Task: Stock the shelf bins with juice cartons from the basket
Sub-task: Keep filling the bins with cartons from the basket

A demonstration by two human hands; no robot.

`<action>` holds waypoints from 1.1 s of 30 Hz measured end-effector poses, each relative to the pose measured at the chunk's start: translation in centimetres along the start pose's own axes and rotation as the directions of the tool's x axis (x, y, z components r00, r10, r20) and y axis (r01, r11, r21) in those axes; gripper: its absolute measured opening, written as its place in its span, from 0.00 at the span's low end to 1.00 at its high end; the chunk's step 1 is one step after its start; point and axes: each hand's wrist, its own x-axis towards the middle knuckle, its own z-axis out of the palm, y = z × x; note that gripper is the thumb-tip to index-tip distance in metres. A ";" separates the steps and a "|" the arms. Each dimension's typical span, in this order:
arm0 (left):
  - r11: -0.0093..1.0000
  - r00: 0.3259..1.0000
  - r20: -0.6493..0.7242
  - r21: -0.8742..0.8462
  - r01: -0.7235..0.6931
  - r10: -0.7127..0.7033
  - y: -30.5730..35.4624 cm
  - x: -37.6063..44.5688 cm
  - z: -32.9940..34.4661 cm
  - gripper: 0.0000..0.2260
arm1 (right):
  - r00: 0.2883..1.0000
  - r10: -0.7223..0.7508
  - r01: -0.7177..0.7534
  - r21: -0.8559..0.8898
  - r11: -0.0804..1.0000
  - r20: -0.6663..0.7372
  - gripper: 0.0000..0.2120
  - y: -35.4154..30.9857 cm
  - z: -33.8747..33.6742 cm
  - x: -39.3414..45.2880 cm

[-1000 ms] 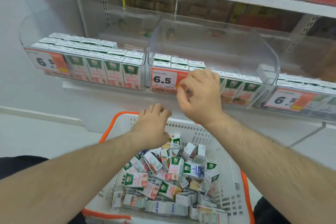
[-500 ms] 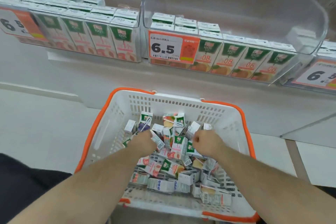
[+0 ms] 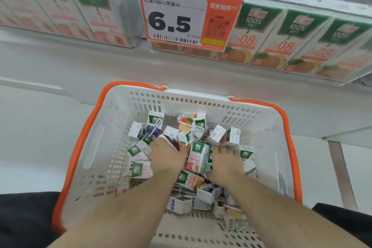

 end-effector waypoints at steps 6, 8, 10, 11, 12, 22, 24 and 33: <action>0.972 0.952 0.257 0.120 -0.202 0.166 0.8 -2.7 5.1 0.35 | 0.999 -0.016 0.016 -0.004 1.000 -0.040 0.32 -0.3 0.0 0.6; 0.977 0.961 0.238 0.124 -0.175 0.142 0.6 -2.5 5.5 0.36 | 0.997 -0.040 0.041 0.009 0.999 -0.060 0.31 -0.1 0.0 0.4; 0.979 0.959 0.237 0.092 -0.180 0.155 0.7 -2.5 5.2 0.34 | 0.995 -0.053 0.057 0.047 0.997 -0.082 0.28 0.0 0.2 0.3; 0.984 0.956 0.252 0.048 -0.170 0.153 0.7 -2.4 5.0 0.34 | 0.994 -0.057 0.063 0.072 0.995 -0.091 0.27 0.0 0.2 0.2; 0.988 0.950 0.275 0.001 -0.157 0.151 0.8 -2.5 4.6 0.34 | 0.994 -0.060 0.069 0.096 0.993 -0.090 0.26 0.1 0.2 0.0; 0.881 0.722 0.681 -0.409 0.238 0.121 2.8 -3.0 -1.3 0.46 | 0.994 -0.060 0.100 0.585 0.805 -0.088 0.37 3.1 -3.6 -3.6; 0.840 0.618 0.763 -0.452 0.300 0.190 3.7 -3.0 -3.8 0.36 | 0.987 -0.087 0.152 0.624 0.766 -0.134 0.33 3.8 -5.8 -4.7; 0.855 0.538 0.728 -0.519 0.026 0.425 9.8 -8.1 -16.5 0.16 | 0.889 -0.198 0.429 0.602 0.673 -0.412 0.21 5.9 -17.8 -12.5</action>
